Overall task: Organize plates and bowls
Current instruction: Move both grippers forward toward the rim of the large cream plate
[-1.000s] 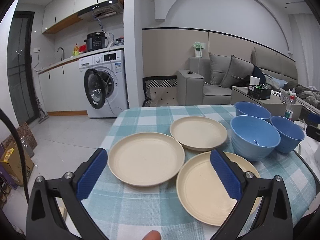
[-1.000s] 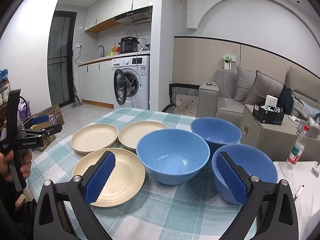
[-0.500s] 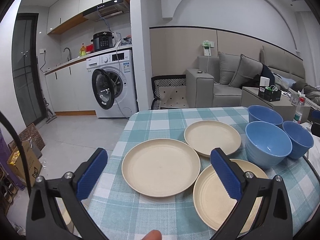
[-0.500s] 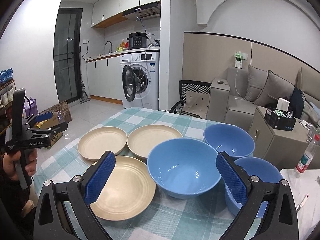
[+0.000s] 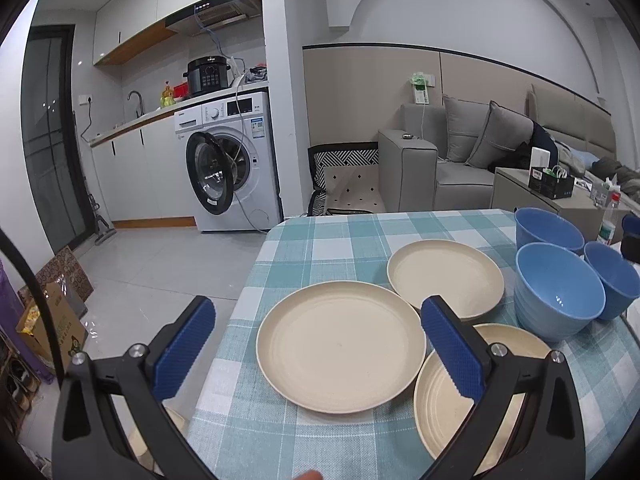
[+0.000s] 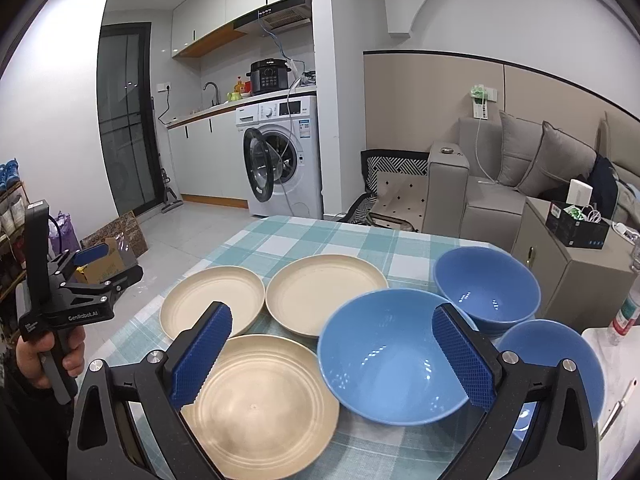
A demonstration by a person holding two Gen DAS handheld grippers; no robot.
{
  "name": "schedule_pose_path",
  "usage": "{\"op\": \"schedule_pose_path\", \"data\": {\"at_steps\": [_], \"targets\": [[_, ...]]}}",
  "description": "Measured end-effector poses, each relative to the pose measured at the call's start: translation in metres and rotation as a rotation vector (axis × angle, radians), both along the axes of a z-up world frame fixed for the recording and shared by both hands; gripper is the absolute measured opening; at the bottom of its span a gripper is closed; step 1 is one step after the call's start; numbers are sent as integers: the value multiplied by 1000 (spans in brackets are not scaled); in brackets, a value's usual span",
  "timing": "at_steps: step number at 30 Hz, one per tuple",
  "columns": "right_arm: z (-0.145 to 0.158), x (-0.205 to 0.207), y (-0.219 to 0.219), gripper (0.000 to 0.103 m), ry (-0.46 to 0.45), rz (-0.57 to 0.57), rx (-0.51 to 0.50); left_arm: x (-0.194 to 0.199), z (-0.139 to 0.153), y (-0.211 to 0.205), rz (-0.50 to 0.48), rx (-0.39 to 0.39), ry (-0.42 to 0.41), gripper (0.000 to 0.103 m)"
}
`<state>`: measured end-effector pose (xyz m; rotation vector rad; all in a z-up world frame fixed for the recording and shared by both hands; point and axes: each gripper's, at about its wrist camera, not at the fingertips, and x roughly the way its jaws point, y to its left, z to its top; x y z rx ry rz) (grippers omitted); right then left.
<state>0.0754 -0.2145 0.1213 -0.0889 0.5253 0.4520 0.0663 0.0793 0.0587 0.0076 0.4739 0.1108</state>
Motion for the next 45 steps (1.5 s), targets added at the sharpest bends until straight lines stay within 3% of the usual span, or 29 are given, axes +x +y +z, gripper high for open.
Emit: {"op": "schedule_pose_path", "data": {"at_steps": [5,16,32,45], "targets": [[7,6,15,103,-10,18,-24,11,2,12,-16,-74,14,103],[34,41,10,103,8,-8,-34,36,12,15,-19,-108,40,103],[85,105,-32,103,-1,7,-107,66,41,-9,-69,-39,65,103],[76,143,-18,103,60,11,-129,100,42,-21,-99,-9,114,103]]}}
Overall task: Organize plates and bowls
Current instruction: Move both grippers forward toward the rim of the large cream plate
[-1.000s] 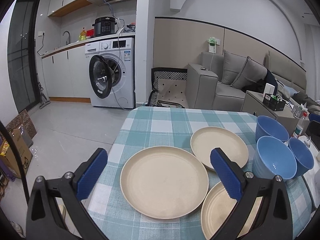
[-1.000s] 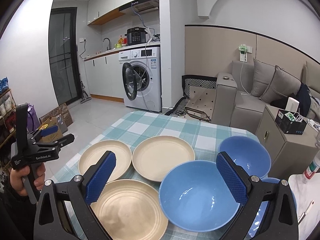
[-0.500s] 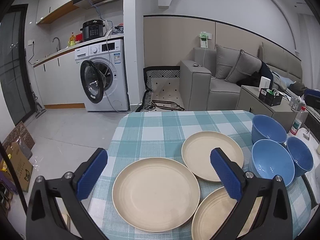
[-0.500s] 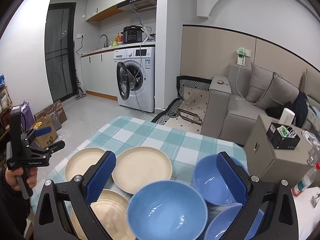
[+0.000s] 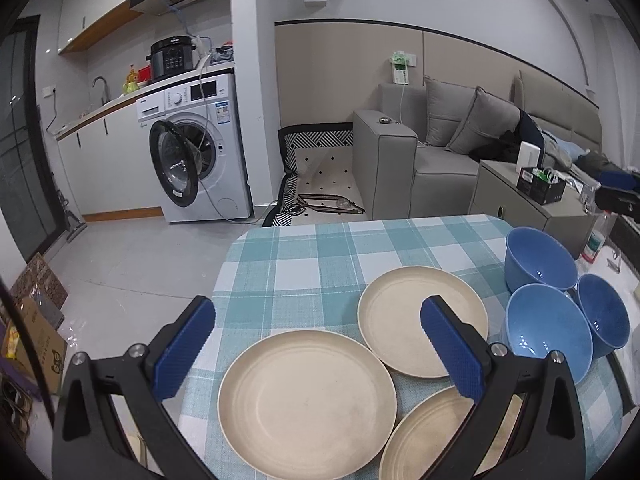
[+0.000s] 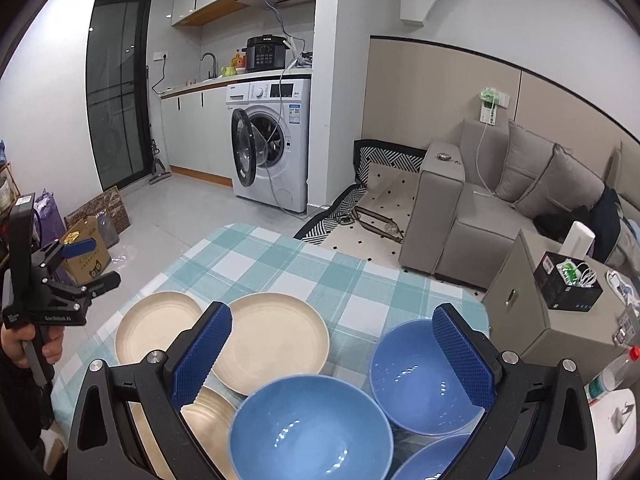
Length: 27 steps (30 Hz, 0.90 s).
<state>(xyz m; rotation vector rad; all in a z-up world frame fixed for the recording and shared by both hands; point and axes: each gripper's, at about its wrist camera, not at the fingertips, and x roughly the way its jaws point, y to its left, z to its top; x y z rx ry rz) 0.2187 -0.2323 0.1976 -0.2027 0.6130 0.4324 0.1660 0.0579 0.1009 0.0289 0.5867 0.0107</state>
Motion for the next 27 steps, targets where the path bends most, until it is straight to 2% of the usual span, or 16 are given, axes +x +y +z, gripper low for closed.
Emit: {"op": "schedule_pose_path", "data": {"at_steps": [2,9,20,27], "targets": [[-4,7,6,103,21,-4,0,7,-1,-6,-7,22,5,103],[-12,35,35,103,81,17,-35,35,-4,-18,-52,23,41,103],[22,89,26,103,69,1,-85,61,-9,-20,-54,15,73,103],[-7,111,27,103,144,5,-108,76,-21,-19,-45,-5,108,103]]}}
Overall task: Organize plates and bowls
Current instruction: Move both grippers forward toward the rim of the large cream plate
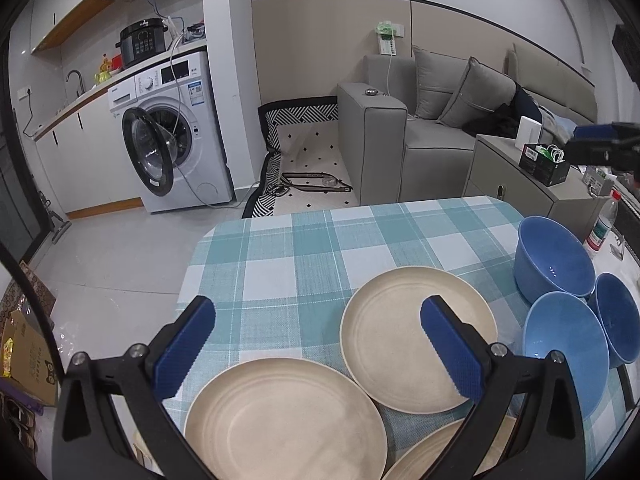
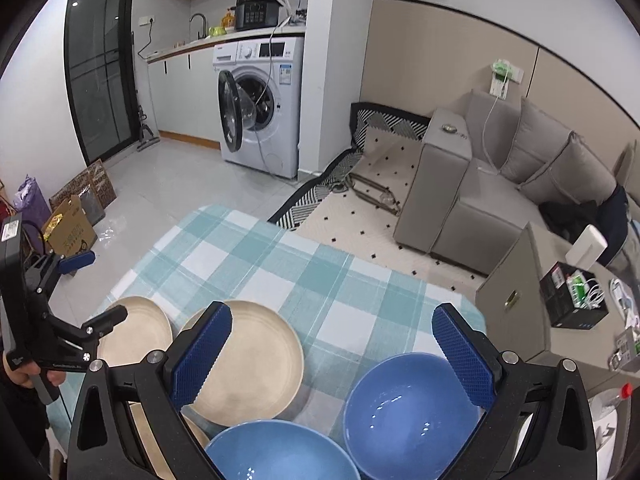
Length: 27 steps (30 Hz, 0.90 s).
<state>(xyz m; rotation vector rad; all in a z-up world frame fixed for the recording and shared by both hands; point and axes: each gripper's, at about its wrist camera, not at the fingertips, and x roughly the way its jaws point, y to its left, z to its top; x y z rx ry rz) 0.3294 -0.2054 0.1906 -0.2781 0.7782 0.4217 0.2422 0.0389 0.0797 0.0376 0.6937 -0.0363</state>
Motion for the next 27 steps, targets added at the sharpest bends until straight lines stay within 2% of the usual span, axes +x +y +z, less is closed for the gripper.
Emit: {"op": "schedule_pose_path", "data": {"at_steps": [15,27], "targets": [[-72,18,19,103,141,21,-37,29,-38,-5,3,-12,105,103],[-113,31,39,95,262,54,-90,49,-67,-16,-23,-7,210,101]]}}
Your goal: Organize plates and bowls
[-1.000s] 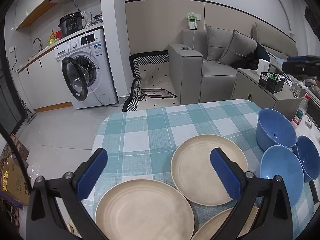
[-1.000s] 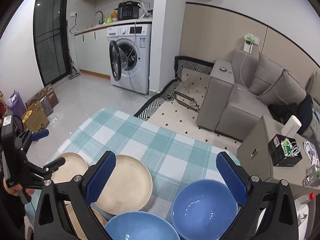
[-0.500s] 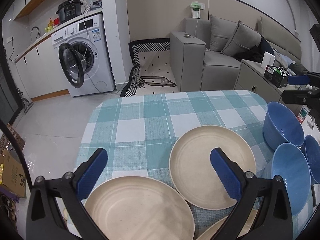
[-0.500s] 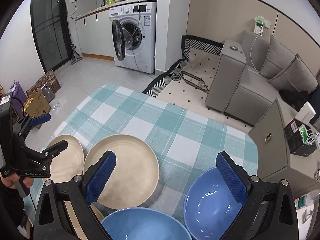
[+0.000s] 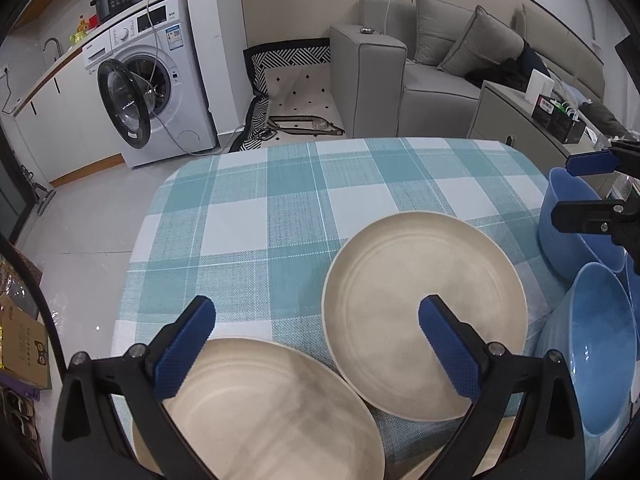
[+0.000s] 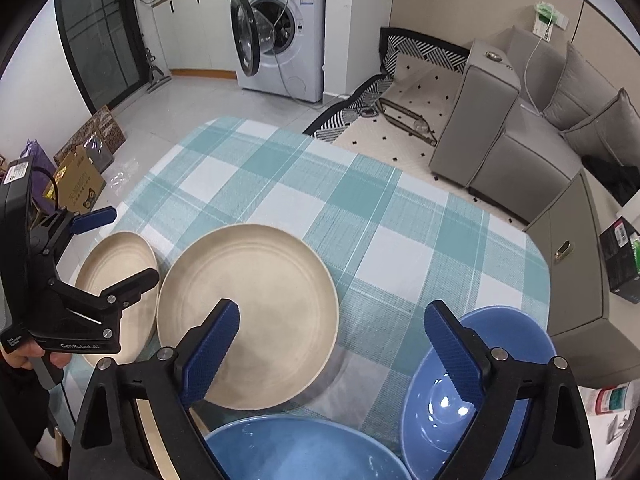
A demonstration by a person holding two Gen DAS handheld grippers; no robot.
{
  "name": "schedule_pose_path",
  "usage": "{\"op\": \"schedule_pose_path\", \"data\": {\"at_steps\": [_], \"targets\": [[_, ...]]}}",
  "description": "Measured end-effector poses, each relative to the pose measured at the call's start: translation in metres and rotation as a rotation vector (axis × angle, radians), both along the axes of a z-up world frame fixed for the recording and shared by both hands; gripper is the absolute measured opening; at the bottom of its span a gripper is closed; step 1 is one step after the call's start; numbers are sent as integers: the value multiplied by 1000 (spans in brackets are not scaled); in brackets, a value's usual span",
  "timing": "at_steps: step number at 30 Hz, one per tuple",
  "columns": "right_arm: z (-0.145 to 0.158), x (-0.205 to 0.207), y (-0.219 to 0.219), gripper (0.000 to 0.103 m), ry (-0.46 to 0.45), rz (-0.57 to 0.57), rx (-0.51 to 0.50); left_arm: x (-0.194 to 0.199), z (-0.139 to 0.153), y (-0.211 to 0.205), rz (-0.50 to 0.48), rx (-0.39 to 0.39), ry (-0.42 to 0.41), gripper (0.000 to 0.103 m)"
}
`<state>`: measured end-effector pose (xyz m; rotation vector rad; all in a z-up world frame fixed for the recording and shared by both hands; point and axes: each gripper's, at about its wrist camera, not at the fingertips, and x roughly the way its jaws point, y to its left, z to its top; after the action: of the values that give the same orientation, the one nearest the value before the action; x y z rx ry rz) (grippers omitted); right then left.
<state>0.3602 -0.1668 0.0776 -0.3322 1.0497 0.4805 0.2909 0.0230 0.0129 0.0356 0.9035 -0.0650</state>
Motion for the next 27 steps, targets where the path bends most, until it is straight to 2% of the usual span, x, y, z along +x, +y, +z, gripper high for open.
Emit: {"op": "schedule_pose_path", "data": {"at_steps": [5,10,18,20,27], "targets": [[-17,2,6,92,56,12,-37,5,-11,-1,-4,-10,34,101],[-37,6,10,86,114,15,-74,12,-22,-4,-7,-21,78,93],[-61,14,14,85,198,11,-96,17,-35,-5,-18,-27,120,88],[-66,16,14,80,212,12,-96,19,-39,-5,-19,-26,133,87],[-85,22,19,75,254,13,-114,21,-49,-8,-35,-19,162,86]]}}
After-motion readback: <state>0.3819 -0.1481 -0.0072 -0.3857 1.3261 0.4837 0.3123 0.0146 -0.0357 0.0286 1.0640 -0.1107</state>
